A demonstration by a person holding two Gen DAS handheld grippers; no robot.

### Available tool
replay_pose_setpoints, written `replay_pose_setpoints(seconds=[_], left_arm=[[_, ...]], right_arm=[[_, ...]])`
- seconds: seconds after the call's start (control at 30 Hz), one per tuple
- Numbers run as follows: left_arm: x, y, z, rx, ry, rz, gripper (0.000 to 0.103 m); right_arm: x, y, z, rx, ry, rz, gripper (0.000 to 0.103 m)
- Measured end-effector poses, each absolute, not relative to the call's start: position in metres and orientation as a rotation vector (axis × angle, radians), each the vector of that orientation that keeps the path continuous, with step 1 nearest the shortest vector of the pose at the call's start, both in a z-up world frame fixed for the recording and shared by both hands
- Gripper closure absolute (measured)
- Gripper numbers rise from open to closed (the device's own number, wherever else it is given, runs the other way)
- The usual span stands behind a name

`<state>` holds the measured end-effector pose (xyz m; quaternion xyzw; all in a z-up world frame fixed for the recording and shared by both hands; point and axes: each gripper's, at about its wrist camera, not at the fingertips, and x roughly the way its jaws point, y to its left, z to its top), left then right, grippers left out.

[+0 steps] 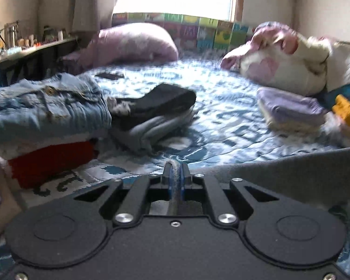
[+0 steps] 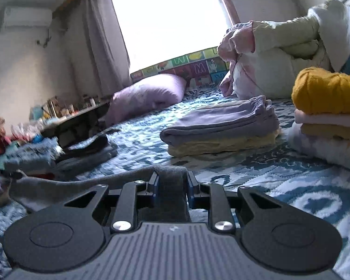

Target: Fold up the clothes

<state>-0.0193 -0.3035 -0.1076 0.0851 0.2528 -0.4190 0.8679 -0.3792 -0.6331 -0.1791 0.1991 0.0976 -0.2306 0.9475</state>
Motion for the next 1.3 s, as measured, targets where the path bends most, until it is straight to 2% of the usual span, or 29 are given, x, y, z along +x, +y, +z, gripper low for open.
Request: replay_pose_setpoints(seconds=[0.37, 0.5, 0.7, 0.8, 0.9, 0.93, 1.0, 1.17, 1.3], left_arm=[[-0.085, -0.223, -0.109, 0.145, 0.441, -0.960, 0.099], [-0.108, -0.207, -0.115, 0.172, 0.426, -1.000, 0.099], [-0.141, -0.169, -0.143, 0.230, 0.481, -1.038, 0.097], [-0.148, -0.145, -0.152, 0.190, 0.538, -1.035, 0.093], [-0.145, -0.120, -0.158, 0.059, 0.619, -0.999, 0.073], [-0.141, -0.113, -0.161, -0.011, 0.655, -0.985, 0.069], [-0.135, -0.106, -0.171, -0.122, 0.730, -0.921, 0.065], [-0.128, -0.113, -0.201, -0.328, 0.865, -0.839, 0.063], [-0.120, -0.144, -0.218, -0.324, 0.917, -0.791, 0.063]], right_arm=[[-0.445, -0.590, -0.184, 0.504, 0.250, -0.461, 0.079], [-0.463, -0.575, -0.196, 0.545, 0.348, -0.454, 0.079], [-0.494, -0.562, -0.212, 0.672, 0.422, -0.437, 0.075], [-0.514, -0.567, -0.217, 0.799, 0.356, -0.417, 0.065], [-0.523, -0.575, -0.222, 0.900, 0.296, -0.421, 0.054], [-0.522, -0.577, -0.225, 0.928, 0.288, -0.423, 0.048], [-0.518, -0.582, -0.232, 0.982, 0.279, -0.428, 0.047], [-0.501, -0.592, -0.249, 1.092, 0.265, -0.439, 0.038], [-0.488, -0.604, -0.261, 1.178, 0.230, -0.430, 0.035]])
